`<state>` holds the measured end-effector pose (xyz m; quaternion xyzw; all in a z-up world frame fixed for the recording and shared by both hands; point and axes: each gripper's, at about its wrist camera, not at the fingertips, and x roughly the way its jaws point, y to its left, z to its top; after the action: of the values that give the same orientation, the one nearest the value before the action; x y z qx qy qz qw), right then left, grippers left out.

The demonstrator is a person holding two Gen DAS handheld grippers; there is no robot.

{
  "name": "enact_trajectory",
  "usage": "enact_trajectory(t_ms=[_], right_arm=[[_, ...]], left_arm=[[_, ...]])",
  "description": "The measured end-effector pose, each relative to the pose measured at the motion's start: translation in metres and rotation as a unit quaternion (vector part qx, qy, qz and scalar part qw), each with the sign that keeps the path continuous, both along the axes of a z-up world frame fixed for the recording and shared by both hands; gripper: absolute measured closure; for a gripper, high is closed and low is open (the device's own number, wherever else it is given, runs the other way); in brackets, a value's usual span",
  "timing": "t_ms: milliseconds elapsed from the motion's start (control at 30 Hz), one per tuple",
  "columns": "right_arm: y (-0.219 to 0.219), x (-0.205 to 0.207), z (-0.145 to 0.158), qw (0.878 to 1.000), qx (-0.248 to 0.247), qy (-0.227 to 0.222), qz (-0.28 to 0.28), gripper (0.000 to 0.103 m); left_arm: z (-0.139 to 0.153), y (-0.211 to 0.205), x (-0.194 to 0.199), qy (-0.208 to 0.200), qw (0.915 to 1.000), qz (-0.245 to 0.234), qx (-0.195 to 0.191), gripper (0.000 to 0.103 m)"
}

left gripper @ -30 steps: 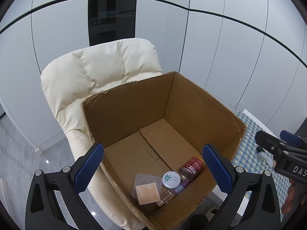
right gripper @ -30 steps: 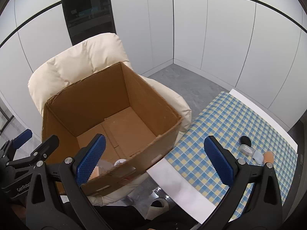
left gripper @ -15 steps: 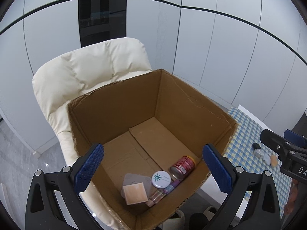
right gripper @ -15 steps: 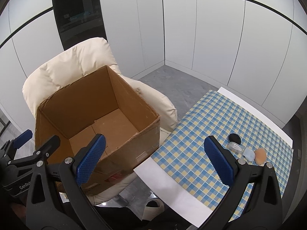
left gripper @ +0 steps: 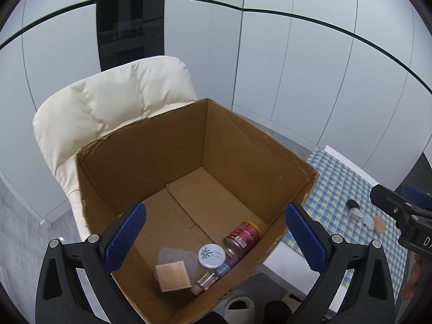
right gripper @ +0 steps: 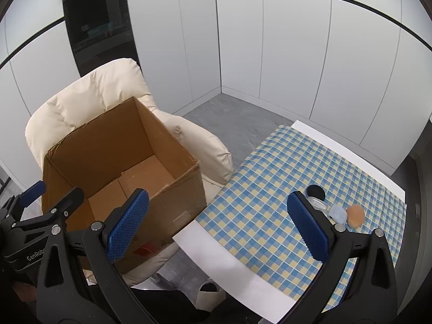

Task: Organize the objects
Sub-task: 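Withdraw both tools from the box back toward the checked cloth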

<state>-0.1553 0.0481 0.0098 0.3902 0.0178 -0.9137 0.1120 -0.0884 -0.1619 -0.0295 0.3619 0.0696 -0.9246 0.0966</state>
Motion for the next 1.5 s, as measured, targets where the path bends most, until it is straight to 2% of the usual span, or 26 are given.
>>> enact_trajectory(t_ms=[400, 600, 1500], right_arm=[[0.029, 0.003, -0.001, 0.999, 0.013, 0.004, -0.035, 0.0], [0.041, 0.004, 0.0, 1.0, 0.0, -0.005, -0.031, 0.0], [0.102, 0.021, 0.013, 0.995, 0.014, 0.046, -0.086, 0.0]], left_arm=[[-0.002, 0.026, -0.009, 0.0, 0.9998, -0.022, -0.004, 0.0], [-0.002, 0.038, -0.012, 0.0, 0.9995, -0.031, -0.008, 0.0], [-0.004, 0.095, -0.027, 0.0, 0.9969, -0.076, -0.017, 0.0]])
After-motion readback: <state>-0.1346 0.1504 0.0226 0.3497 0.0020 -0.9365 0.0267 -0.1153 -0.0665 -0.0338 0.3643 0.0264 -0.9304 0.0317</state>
